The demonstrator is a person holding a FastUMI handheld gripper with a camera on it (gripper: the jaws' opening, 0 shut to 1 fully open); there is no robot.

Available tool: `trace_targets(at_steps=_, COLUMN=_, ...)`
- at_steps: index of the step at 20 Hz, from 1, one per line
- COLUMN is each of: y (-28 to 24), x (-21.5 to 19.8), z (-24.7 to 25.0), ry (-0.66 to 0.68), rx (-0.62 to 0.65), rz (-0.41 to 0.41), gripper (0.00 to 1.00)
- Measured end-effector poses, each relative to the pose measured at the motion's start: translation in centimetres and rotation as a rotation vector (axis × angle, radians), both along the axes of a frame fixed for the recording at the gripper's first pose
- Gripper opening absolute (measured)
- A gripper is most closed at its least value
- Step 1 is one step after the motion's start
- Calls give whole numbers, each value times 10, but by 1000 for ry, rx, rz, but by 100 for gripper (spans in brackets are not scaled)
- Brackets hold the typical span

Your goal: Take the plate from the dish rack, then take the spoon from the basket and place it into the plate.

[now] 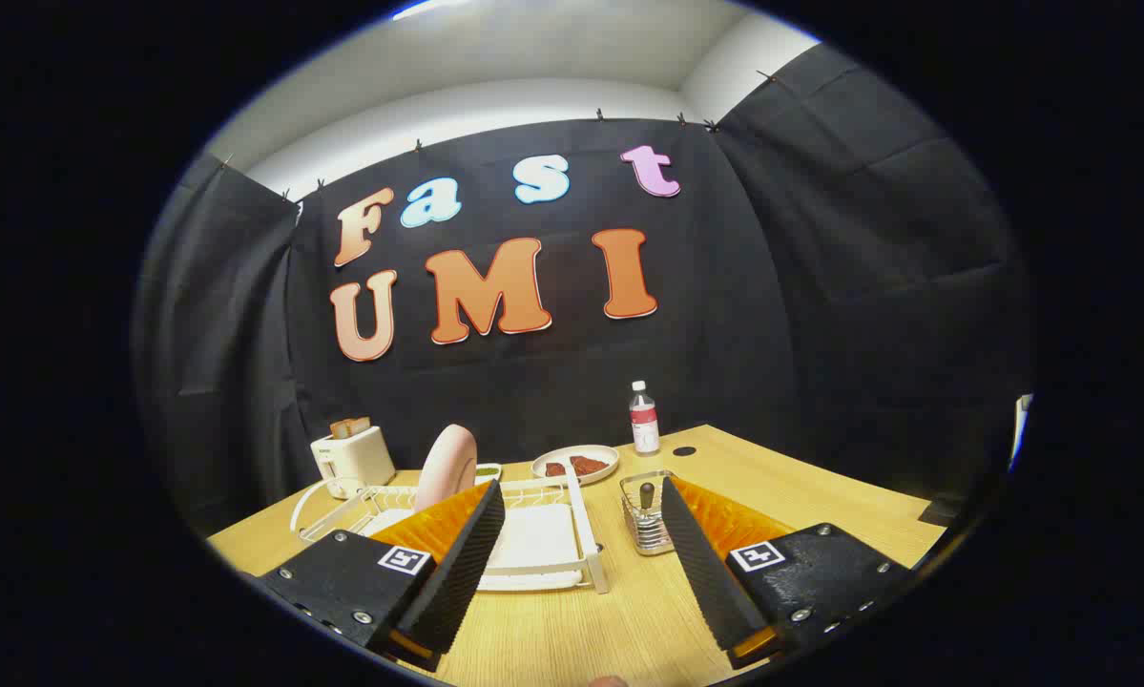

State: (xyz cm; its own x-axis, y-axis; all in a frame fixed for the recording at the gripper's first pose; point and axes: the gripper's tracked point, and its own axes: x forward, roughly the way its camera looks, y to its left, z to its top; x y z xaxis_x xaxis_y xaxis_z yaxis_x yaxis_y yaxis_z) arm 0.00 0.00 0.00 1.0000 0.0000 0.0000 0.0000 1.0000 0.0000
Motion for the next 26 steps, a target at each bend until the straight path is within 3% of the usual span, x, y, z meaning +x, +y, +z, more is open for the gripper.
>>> trace_targets(at_steps=6, y=10, x=-2, z=-20, ry=39, rx=-71, rz=25, gripper=98)
trace_targets(at_steps=21, y=24, x=-1, z=-18, ry=46, rx=-77, rz=38, gripper=98)
trace_targets(at_steps=26, y=59, x=19, z=-2, ry=73, rx=-76, rz=100, gripper=98)
